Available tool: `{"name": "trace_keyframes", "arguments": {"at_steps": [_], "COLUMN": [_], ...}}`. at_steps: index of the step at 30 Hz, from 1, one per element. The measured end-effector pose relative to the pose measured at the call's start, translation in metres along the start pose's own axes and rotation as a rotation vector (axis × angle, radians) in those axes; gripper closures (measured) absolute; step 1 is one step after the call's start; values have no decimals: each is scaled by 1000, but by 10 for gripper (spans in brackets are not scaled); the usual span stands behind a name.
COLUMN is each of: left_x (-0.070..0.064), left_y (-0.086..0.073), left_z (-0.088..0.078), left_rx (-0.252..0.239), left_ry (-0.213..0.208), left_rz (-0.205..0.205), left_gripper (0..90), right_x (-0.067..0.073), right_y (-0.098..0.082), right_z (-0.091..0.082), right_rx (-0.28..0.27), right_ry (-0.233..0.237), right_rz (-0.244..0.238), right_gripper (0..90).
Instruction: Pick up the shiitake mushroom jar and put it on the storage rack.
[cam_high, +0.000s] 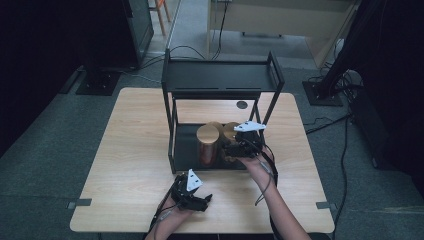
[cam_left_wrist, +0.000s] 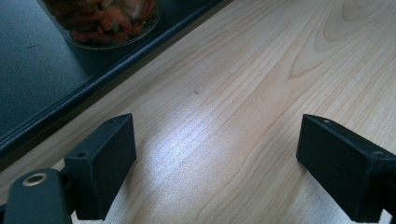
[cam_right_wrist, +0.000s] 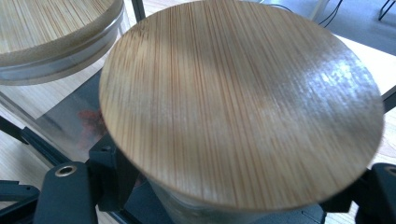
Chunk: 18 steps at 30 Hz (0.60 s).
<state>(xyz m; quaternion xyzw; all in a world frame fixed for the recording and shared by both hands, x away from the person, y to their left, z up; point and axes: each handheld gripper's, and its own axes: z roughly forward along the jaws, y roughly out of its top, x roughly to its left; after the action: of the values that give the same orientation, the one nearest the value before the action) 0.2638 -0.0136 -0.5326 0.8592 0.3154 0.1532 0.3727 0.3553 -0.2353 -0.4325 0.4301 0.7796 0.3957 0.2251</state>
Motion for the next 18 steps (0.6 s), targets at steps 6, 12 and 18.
{"name": "trace_keyframes", "arguments": {"at_steps": [6, 12, 18], "left_x": [0, 0, 0], "left_y": [0, 0, 0], "left_z": [0, 0, 0], "left_rx": [0, 0, 0], "left_ry": [0, 0, 0], "left_rz": [0, 0, 0], "left_gripper": [122, 122, 122], "right_x": [0, 0, 1], "right_y": [0, 0, 0], "right_z": [-1, -3, -6], "right_rx": [8, 12, 16], "right_ry": [-4, -9, -10], "right_rz": [5, 13, 13], "right_gripper": [210, 206, 204]}}
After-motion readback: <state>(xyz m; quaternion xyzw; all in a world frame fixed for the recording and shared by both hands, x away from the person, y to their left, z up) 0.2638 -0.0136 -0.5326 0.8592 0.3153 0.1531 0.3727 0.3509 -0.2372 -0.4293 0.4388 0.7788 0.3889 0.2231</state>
